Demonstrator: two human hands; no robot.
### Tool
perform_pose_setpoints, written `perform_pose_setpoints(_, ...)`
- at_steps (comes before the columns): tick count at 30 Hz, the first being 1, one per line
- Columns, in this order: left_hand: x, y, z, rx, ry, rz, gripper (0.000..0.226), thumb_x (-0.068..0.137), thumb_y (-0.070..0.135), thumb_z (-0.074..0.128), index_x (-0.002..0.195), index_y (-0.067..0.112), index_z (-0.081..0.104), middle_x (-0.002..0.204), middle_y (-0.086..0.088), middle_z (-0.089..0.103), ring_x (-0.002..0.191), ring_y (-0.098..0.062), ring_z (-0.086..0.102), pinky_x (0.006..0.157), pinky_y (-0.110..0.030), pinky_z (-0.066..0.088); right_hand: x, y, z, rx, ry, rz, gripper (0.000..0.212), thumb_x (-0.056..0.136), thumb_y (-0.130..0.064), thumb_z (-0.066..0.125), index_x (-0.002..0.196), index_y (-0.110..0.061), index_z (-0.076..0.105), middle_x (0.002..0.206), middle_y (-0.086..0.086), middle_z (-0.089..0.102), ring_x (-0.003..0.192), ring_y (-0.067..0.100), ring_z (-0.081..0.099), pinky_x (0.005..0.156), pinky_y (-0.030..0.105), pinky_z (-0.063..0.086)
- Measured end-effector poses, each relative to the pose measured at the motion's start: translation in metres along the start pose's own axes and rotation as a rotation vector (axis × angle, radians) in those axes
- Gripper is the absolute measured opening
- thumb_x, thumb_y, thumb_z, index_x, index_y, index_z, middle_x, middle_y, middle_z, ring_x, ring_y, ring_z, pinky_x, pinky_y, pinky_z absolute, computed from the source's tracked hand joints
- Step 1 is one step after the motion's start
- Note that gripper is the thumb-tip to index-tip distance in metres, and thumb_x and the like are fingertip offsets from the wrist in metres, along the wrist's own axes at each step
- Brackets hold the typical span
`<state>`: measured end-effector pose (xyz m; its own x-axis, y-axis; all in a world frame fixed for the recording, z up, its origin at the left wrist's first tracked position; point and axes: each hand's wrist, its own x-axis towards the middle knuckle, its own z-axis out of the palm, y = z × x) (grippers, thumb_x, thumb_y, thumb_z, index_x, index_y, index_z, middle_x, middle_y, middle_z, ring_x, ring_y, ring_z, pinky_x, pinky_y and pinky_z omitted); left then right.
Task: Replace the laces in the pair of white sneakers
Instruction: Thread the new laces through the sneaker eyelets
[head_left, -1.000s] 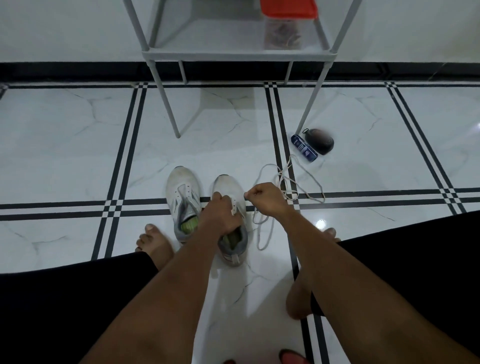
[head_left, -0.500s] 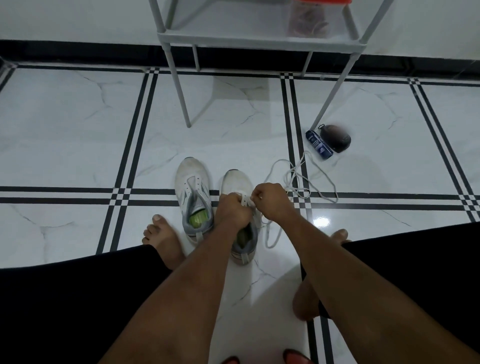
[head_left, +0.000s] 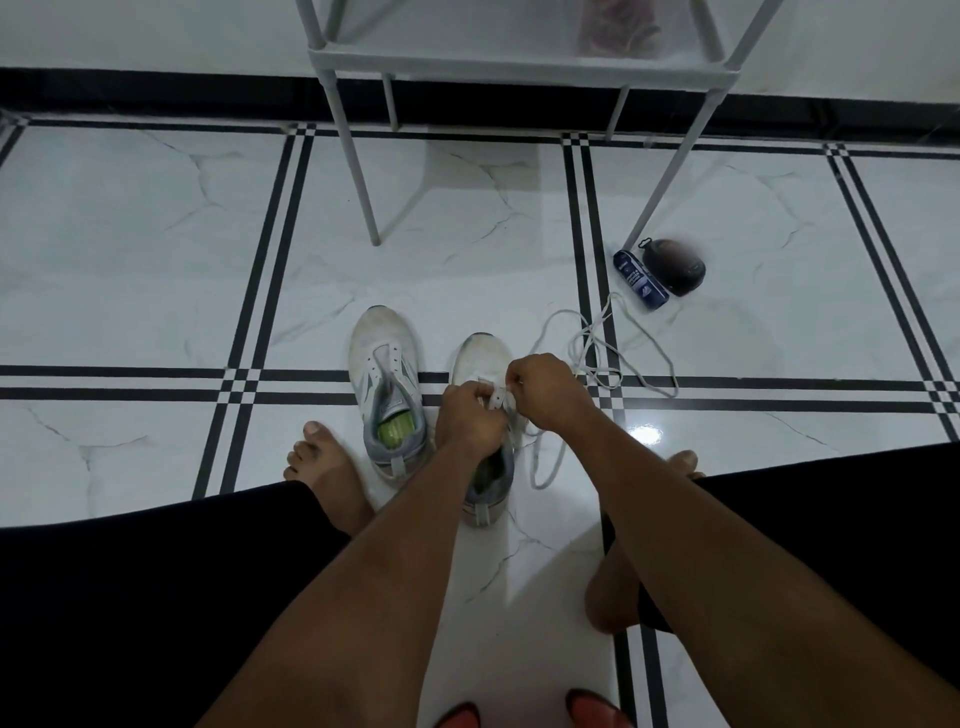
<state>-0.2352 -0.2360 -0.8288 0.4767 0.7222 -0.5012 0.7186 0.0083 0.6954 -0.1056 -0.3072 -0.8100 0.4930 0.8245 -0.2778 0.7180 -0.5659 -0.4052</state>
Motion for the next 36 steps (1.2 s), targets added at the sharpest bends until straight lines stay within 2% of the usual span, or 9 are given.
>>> perform_pose_setpoints(6, 0.001, 0.002, 0.001, -0.025, -0.022, -0.005, 0.032, 0.083, 0.016, 0.072, 0.112, 0.029, 0.072, 0.130, 0.000, 0.057, 0.103, -0.020, 0.065, 0.086, -0.032, 0.055, 0.003, -0.002, 0.000, -0.048, -0.050, 0.015, 0.019, 0.090, -0.005, 0.062, 0.099, -0.014, 0.076, 0.098, 0.007, 0.073, 0.092, 0.026, 0.066, 0.072, 0.030, 0.041)
perform_pose_setpoints(12, 0.008, -0.007, 0.002, -0.047, -0.090, -0.008, 0.035, 0.068, 0.025, 0.065, 0.100, 0.040, 0.069, 0.122, 0.001, 0.065, 0.100, -0.017, 0.068, 0.091, -0.040, 0.060, 0.001, 0.002, 0.007, 0.031, -0.042, 0.045, 0.020, 0.088, -0.008, 0.065, 0.096, -0.019, 0.079, 0.097, 0.005, 0.075, 0.096, 0.027, 0.068, 0.080, 0.037, 0.055)
perform_pose_setpoints(16, 0.011, -0.001, -0.008, -0.108, -0.102, -0.033, 0.024, 0.082, 0.022, 0.052, 0.079, 0.016, 0.075, 0.095, -0.015, 0.072, 0.080, -0.026, 0.067, 0.070, -0.042, 0.056, -0.008, 0.000, 0.006, -0.046, -0.028, 0.064, 0.032, 0.102, -0.033, 0.059, 0.130, -0.032, 0.075, 0.138, 0.006, 0.059, 0.129, 0.034, 0.049, 0.107, 0.050, 0.043)
perform_pose_setpoints(18, 0.014, 0.003, -0.017, -0.106, -0.140, -0.009, 0.029, 0.090, 0.016, 0.050, 0.086, 0.003, 0.075, 0.089, -0.017, 0.074, 0.076, -0.024, 0.062, 0.076, -0.049, 0.056, -0.017, -0.006, 0.006, 0.046, 0.024, 0.144, 0.047, 0.101, -0.043, 0.059, 0.147, -0.032, 0.062, 0.153, 0.009, 0.041, 0.142, 0.035, 0.033, 0.116, 0.054, 0.033)
perform_pose_setpoints(23, 0.022, 0.006, -0.039, -0.002, -0.261, 0.029, 0.029, 0.097, 0.005, 0.049, 0.092, 0.004, 0.077, 0.066, -0.002, 0.064, 0.062, -0.021, 0.056, 0.064, -0.040, 0.050, -0.043, -0.016, 0.000, 0.222, 0.182, 0.226, 0.057, 0.081, -0.063, 0.067, 0.119, -0.022, 0.065, 0.121, 0.001, 0.053, 0.115, 0.022, 0.053, 0.097, 0.043, 0.050)
perform_pose_setpoints(25, 0.024, 0.006, -0.040, 0.023, -0.274, 0.045, 0.032, 0.097, 0.003, 0.047, 0.105, 0.002, 0.078, 0.083, -0.015, 0.074, 0.076, -0.035, 0.067, 0.074, -0.050, 0.056, -0.050, -0.018, -0.006, 0.292, 0.005, 0.228, 0.053, 0.072, -0.064, 0.073, 0.099, -0.019, 0.069, 0.101, -0.002, 0.066, 0.092, 0.016, 0.064, 0.082, 0.043, 0.058)
perform_pose_setpoints(28, 0.023, 0.008, -0.039, 0.061, -0.269, 0.065, 0.035, 0.101, 0.004, 0.047, 0.121, 0.009, 0.075, 0.116, -0.023, 0.074, 0.094, -0.043, 0.072, 0.072, -0.038, 0.054, -0.057, -0.017, -0.005, 0.256, -0.094, 0.159, 0.060, 0.064, -0.069, 0.070, 0.085, -0.013, 0.073, 0.082, 0.005, 0.071, 0.079, 0.020, 0.067, 0.073, 0.046, 0.059)
perform_pose_setpoints(33, 0.016, 0.009, -0.036, 0.228, -0.173, 0.183, 0.032, 0.097, 0.018, 0.057, 0.122, 0.018, 0.077, 0.130, -0.003, 0.073, 0.119, -0.025, 0.067, 0.102, -0.036, 0.053, -0.058, -0.020, 0.005, 0.198, -0.003, 0.116, 0.032, 0.093, -0.044, 0.062, 0.079, -0.015, 0.061, 0.072, 0.003, 0.065, 0.074, 0.026, 0.063, 0.068, 0.041, 0.053)
perform_pose_setpoints(36, 0.014, 0.010, -0.029, 0.329, -0.071, 0.239, 0.028, 0.094, 0.034, 0.062, 0.116, 0.028, 0.078, 0.126, 0.002, 0.073, 0.114, -0.023, 0.068, 0.095, -0.037, 0.055, -0.058, -0.017, 0.011, 0.237, 0.025, 0.154, 0.030, 0.099, -0.036, 0.056, 0.084, -0.011, 0.061, 0.082, 0.011, 0.068, 0.081, 0.032, 0.065, 0.072, 0.041, 0.052)
